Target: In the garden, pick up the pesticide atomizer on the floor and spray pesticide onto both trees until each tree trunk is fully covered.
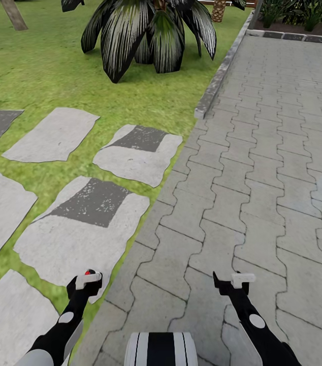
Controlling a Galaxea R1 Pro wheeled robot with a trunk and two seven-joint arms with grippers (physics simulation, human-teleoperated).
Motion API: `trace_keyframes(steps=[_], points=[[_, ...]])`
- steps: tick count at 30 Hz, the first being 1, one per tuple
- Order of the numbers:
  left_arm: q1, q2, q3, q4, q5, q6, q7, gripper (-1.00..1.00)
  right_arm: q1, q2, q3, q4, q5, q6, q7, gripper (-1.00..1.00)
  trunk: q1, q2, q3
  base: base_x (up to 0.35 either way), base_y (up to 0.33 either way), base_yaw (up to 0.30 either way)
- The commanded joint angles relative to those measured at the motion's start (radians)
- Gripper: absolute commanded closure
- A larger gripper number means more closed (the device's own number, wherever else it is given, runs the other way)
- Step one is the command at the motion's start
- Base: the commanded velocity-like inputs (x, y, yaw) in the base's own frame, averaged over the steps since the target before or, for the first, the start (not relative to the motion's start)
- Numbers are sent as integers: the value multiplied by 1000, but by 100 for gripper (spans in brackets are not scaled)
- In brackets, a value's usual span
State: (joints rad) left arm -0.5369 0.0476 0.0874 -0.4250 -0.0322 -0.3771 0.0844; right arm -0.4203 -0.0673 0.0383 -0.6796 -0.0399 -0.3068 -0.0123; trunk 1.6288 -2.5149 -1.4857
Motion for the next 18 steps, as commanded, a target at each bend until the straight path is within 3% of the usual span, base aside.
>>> trace_keyframes(steps=[1, 7, 8, 18], points=[[0, 0, 0, -1, 0, 0, 0, -100, 0, 0, 0, 0, 0, 0, 0, -100, 0, 0, 0, 0, 0, 0], [0, 0, 0, -5, 0, 0, 0, -100, 0, 0, 0, 1, 0, 0, 0, -100, 0, 0, 0, 0, 0, 0], [0, 0, 0, -6, 0, 0, 0, 100, 0, 0, 0, 1, 0, 0, 0, -100, 0, 0, 0, 0, 0, 0], [0, 0, 2, -6, 1, 1, 0, 100, 0, 0, 0, 0, 0, 0, 0, -100, 0, 0, 0, 0, 0, 0]])
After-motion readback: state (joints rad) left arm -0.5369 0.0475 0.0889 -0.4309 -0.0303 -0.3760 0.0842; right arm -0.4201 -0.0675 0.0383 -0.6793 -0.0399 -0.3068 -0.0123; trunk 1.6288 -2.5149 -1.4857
